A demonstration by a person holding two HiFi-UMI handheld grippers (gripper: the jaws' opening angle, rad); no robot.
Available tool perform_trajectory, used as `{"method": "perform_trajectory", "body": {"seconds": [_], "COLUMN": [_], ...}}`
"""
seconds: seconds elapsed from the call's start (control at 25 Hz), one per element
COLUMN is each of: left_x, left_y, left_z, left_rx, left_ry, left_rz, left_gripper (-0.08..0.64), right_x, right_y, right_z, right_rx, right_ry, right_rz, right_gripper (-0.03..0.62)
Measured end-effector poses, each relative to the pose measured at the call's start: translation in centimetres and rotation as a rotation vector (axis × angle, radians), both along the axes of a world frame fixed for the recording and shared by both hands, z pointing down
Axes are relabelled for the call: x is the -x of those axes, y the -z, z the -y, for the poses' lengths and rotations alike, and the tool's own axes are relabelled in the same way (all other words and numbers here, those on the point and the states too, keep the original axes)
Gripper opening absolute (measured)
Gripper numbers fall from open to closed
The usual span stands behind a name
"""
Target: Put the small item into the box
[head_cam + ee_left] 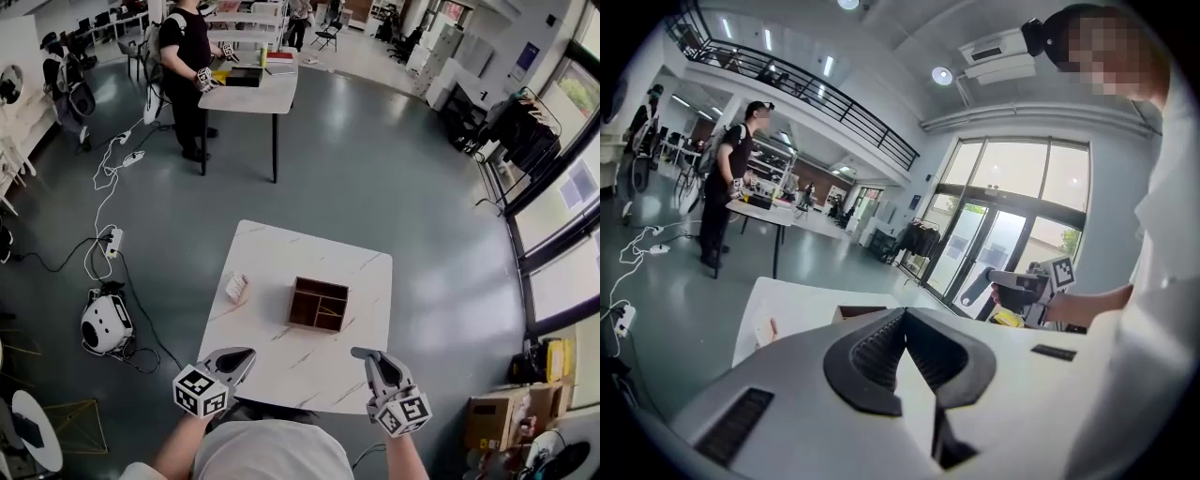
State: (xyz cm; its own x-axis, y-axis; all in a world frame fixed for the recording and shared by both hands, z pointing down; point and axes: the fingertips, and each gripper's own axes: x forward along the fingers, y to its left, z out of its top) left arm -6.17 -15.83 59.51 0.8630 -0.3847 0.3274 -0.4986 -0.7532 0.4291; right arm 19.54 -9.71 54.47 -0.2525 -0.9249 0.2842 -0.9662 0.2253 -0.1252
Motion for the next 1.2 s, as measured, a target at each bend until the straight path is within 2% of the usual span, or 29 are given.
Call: {"method": "perform_trajectory", "body": {"seconds": [0.28,0.52,0.96,1.2], "left_x": [-1.4,-3.1,-4.8,-5.7], "left_y": [-1.5,-3.5,-7.5,-9.0], "left_z": [0.5,1.0,0.9,1.1], "left_rx": [0.021,0.036,0.104,0.137], "left_ry": [0.082,0.111,0.153,0.169], "left_rz": [0.010,0.029,0.081,0.095], "left_gripper": [0.014,0.014,0.014,0.014], "right_x": [-1.7,-2.4,-1.9,-1.5], "right_y": [-3.8,-8.2,-15.2,-20.0], "right_z": [3.4,6.5,9.8,12.0], "right_rx": [0.053,0.093,0.161,0.191], "right_ry": [0.074,0.120,0.230,0.284], "right_rz": [0.019,0.006,-0.053,-0.139], "right_gripper": [0.081,0.081,0.081,0.081]}}
